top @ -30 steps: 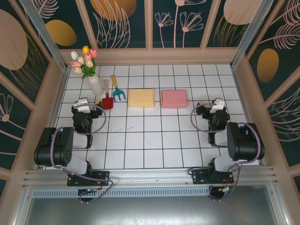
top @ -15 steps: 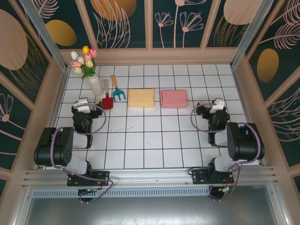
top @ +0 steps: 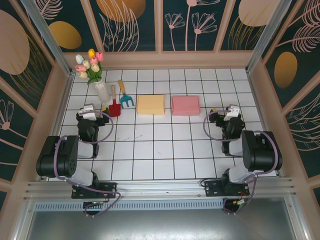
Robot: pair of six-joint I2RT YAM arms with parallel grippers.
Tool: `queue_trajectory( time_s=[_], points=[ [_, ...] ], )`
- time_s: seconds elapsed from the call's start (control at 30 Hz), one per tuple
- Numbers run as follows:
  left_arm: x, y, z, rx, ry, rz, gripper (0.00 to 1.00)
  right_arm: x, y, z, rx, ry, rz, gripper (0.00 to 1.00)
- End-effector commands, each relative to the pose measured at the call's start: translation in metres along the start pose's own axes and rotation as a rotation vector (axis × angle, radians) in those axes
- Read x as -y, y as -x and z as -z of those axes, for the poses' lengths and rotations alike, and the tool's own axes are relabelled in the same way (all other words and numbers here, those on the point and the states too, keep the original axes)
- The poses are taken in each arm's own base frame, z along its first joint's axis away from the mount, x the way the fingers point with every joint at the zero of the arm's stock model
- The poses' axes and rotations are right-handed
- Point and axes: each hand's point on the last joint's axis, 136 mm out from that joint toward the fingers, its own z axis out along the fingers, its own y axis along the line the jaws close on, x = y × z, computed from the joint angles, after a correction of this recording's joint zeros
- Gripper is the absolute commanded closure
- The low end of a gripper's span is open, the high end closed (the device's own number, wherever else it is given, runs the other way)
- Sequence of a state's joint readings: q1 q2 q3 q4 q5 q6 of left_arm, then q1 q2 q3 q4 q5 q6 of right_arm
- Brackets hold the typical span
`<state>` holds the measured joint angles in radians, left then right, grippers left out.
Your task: Fold the paper box
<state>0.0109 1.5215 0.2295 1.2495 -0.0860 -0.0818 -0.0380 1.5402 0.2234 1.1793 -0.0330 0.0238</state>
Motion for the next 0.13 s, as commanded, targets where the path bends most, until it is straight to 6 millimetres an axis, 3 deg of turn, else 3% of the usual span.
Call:
queue_trajectory(
  time_s=[0.0, 0.1],
  points=[
    [0.0052, 0.0066, -0.0052, 0.014, -0.02, -0.007, 0.01, -0.0043, 0.0196, -0.0024, 0.067, 0.024, 0.014, 0.01],
    [0.0051, 0.009, -0.0017, 0.029, -0.021, -0.004, 0.01, -0.004, 0.0197, -0.0023, 0.068, 0.024, 0.014, 0.01]
  ],
)
